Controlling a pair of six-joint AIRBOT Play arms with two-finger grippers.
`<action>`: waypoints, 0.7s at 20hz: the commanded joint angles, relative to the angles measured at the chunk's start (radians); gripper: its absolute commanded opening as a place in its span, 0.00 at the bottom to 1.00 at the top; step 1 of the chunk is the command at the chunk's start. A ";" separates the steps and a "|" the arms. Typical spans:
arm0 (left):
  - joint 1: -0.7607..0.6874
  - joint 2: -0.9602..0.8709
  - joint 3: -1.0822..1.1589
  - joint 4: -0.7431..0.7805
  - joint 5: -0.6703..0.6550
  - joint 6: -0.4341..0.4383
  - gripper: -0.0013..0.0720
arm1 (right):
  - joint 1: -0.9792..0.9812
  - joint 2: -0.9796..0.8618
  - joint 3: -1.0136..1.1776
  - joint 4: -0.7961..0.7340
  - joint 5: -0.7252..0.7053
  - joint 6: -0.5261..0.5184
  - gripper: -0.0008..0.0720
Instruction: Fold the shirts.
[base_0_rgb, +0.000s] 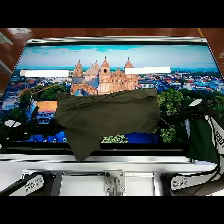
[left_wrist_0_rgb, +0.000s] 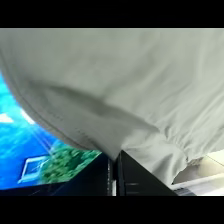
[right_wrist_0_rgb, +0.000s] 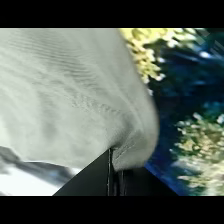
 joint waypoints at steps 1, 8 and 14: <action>0.001 0.057 0.104 0.001 -0.049 0.000 0.07 | 0.016 0.063 0.058 0.096 0.086 -0.099 0.10; 0.001 0.316 0.917 0.000 -0.149 -0.043 0.07 | 0.016 0.486 0.596 0.127 0.096 -0.185 0.10; 0.001 0.459 1.560 0.364 -0.202 -0.288 0.07 | 0.016 0.864 0.868 -0.191 -0.032 0.039 0.10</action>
